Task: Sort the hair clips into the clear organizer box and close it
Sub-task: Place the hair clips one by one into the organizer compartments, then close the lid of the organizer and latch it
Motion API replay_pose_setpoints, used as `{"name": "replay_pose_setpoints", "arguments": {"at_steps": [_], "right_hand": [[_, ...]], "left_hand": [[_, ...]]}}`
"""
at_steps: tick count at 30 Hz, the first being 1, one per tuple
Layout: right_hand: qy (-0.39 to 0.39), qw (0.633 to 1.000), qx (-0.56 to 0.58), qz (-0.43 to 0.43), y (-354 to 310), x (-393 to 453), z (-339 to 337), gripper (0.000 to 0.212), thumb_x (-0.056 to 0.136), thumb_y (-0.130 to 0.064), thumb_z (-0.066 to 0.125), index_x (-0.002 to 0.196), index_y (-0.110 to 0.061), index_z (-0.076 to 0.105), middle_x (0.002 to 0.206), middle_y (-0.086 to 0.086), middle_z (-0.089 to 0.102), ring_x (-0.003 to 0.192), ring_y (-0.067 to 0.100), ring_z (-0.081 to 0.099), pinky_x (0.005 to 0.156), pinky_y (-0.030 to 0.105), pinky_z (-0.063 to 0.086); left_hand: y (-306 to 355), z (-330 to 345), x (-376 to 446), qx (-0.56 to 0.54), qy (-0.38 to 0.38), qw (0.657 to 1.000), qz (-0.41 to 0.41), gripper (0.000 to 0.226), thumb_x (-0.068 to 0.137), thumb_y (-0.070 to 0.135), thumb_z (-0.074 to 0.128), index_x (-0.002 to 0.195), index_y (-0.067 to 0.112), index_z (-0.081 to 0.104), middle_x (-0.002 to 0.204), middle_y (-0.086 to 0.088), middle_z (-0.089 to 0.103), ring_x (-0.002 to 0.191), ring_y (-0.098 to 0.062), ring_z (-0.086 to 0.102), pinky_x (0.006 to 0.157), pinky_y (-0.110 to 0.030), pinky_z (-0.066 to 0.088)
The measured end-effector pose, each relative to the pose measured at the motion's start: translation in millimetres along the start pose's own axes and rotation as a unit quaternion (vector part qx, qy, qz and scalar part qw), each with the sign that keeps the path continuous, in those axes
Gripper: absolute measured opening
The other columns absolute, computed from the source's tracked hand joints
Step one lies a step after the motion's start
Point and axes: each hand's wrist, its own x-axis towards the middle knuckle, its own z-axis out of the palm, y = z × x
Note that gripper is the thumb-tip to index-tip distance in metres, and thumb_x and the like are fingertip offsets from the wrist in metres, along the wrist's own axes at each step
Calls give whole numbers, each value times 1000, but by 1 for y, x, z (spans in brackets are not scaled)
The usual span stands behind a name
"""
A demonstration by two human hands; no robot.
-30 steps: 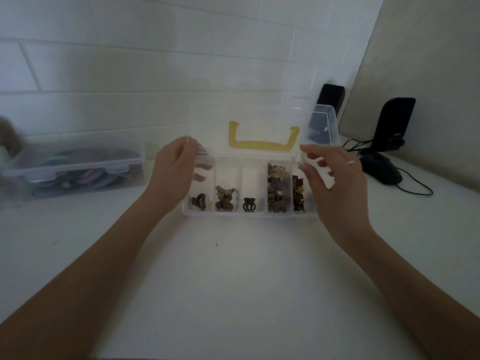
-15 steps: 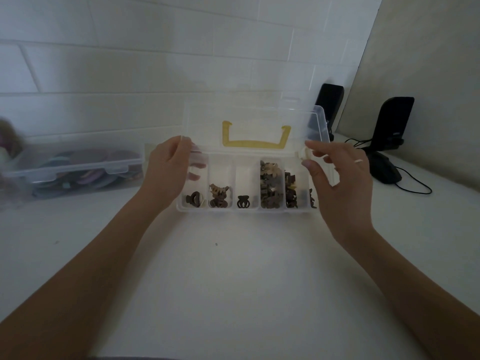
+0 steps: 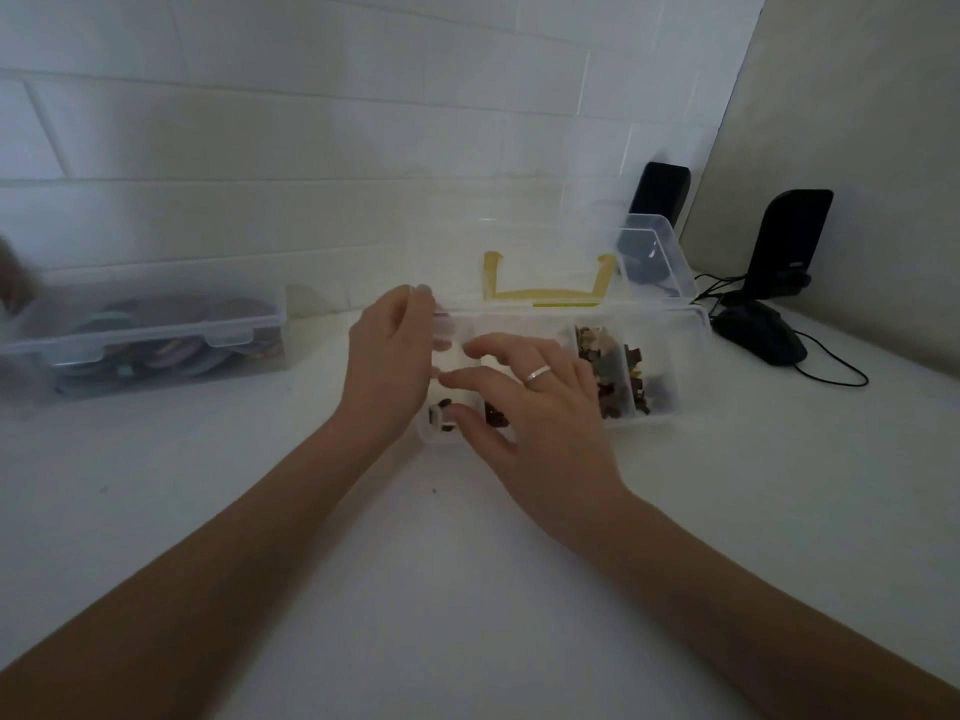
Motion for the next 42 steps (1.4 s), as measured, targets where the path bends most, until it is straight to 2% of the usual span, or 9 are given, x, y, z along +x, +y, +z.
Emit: {"name": "replay_pose_setpoints", "arguments": {"at_steps": [8, 12, 18, 22, 25, 29, 34, 38, 42], "right_hand": [[103, 982, 13, 159, 33, 9, -29, 26, 91, -34, 43, 111, -26, 58, 117, -5, 57, 114, 12, 44, 92, 26, 22], [88, 954, 4, 287, 60, 10, -36, 28, 94, -30, 44, 121, -24, 49, 122, -3, 56, 118, 15, 47, 107, 41, 26], [79, 921, 98, 368, 72, 14, -44, 40, 92, -40, 41, 130, -27, 43, 128, -2, 55, 113, 19, 53, 100, 48, 40], [-37, 918, 73, 388, 88, 13, -44, 47, 95, -41, 42, 137, -21, 40, 135, 0, 52, 121, 19, 49, 102, 31, 32], [-5, 895, 188, 405, 89, 12, -41, 44, 94, -35, 48, 135, -21, 46, 133, -4, 54, 117, 10, 50, 97, 26, 35], [75, 839, 313, 439, 85, 10, -35, 40, 94, -29, 48, 134, -23, 46, 133, -8, 49, 123, 14, 49, 108, 39, 37], [172, 671, 508, 511, 87, 14, -40, 37, 94, -37, 43, 129, -26, 50, 135, -8, 48, 115, 15, 57, 103, 36, 40], [130, 720, 485, 479, 82, 10, -35, 34, 84, -39, 54, 117, -33, 50, 133, -5, 49, 115, 12, 51, 99, 34, 38], [107, 778, 439, 436, 83, 6, -28, 47, 87, -2, 53, 125, -30, 44, 140, -5, 42, 130, 12, 40, 108, 37, 35]], "left_hand": [[-6, -12, 13, -26, -59, 993, -95, 29, 95, 28, 38, 76, 17, 57, 76, -4, 65, 65, -22, 64, 54, -35, 51], [-9, -20, 20, 3, -72, 991, -114, 33, 94, 26, 39, 87, 4, 62, 74, -11, 68, 56, -22, 64, 58, -32, 49], [-10, -23, 23, 34, -85, 991, -95, 28, 93, 26, 38, 84, 16, 62, 72, -6, 69, 61, -19, 68, 79, -35, 50], [-17, -24, 27, 11, -102, 985, -141, 24, 92, 16, 38, 98, 16, 61, 74, -1, 68, 59, -7, 68, 85, -37, 45], [-20, -27, 27, -76, -121, 973, -179, 28, 93, 7, 37, 103, 25, 57, 99, -7, 70, 75, -16, 70, 79, -36, 48], [-19, -27, 27, -253, -118, 935, -221, 36, 92, 1, 34, 102, 25, 60, 108, -6, 67, 86, -20, 67, 62, -22, 52], [-19, -33, 29, -422, -109, 864, -253, 33, 72, 21, 38, 86, 4, 62, 98, -14, 64, 85, -24, 61, 58, -19, 52], [-24, -32, 32, -360, -96, 898, -233, 46, 85, 25, 36, 48, 8, 57, 85, -17, 69, 78, -24, 64, 73, -24, 51], [-27, -37, 36, -266, -140, 930, -212, 6, 63, 14, 59, 64, 9, 62, 75, -4, 66, 69, -16, 58, 56, -17, 47]]}}
